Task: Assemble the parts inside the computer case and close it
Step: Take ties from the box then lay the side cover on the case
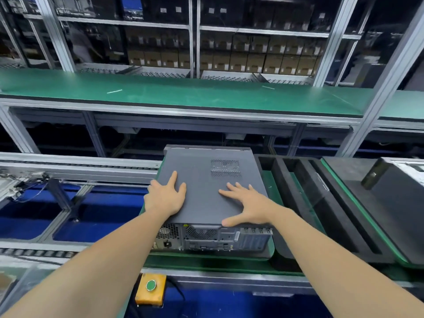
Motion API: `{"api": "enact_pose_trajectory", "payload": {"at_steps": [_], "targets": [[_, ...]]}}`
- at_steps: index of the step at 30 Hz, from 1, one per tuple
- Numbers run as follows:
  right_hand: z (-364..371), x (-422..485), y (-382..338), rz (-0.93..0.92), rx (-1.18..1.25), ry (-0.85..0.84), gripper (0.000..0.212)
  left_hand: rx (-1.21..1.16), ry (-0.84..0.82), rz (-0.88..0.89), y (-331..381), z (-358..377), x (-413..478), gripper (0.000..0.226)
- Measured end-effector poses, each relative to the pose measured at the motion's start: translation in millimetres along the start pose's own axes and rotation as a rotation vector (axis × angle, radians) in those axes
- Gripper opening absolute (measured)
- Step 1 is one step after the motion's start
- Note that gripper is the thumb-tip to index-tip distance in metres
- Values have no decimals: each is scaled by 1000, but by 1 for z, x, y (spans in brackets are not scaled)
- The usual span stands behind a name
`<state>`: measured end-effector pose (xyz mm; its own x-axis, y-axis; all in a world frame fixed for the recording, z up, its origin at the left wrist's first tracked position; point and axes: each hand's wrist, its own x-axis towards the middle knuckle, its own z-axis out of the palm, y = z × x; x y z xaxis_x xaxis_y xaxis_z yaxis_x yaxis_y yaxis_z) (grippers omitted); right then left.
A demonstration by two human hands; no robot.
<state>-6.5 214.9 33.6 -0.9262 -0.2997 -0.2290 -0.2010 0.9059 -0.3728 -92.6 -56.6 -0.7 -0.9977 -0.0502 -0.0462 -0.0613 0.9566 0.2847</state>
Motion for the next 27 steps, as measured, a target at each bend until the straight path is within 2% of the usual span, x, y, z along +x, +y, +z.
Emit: {"api": "enact_pose_trajectory", "payload": {"at_steps": [5,8,12,14,21,27], "targets": [[18,-39,23,107,172,193,102,5,-24,-17,-13,-1,-23,74],[30,-59,32,149,342,236,98,10,-64,4,-20,-4,-38,88],[41,-67,36,243,448,323,117,-167,-301,93,-38,-25,-45,125],[45,-64,36,276,457,356,125,-197,-393,143,-47,-32,-48,136],[61,-61,38,295,514,484,119,-112,-200,189,-50,-19,-58,123],[57,-61,39,337,525,441,132,-145,-269,171,-49,-21,-55,125]]}}
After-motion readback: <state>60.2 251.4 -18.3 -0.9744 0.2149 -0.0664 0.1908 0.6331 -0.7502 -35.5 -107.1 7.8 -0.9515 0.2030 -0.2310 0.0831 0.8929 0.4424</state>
